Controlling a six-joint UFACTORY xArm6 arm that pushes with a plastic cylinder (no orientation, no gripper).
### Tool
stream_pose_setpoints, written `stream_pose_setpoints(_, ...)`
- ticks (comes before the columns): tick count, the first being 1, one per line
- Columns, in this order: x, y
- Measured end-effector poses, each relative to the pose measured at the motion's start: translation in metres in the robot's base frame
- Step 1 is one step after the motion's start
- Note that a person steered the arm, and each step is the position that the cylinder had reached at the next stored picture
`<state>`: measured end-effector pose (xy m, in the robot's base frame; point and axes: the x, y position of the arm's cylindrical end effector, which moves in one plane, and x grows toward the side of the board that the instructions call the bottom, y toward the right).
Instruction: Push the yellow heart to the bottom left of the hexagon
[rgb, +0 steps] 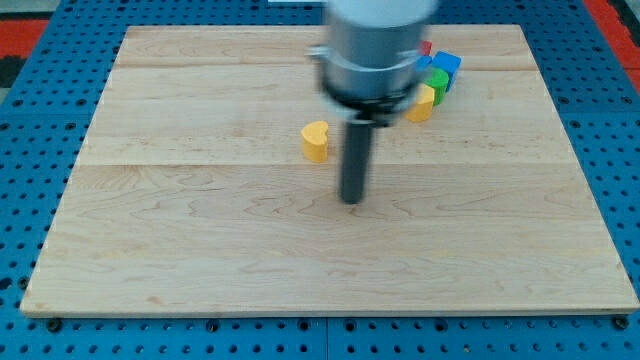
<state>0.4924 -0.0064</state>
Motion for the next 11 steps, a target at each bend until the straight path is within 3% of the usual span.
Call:
stream_pose_setpoints(1,-0.04,-0.016)
stream_pose_setpoints(4,-0.081,-0.023)
stream_pose_setpoints(6,-0.086,0.079)
stream_pose_setpoints(7,-0.086,0.096)
stream_pose_setpoints(9,-0.118,0.036)
stream_pose_setpoints(10,-0.12,0.046)
stream_pose_setpoints(11,-0.089,0.065)
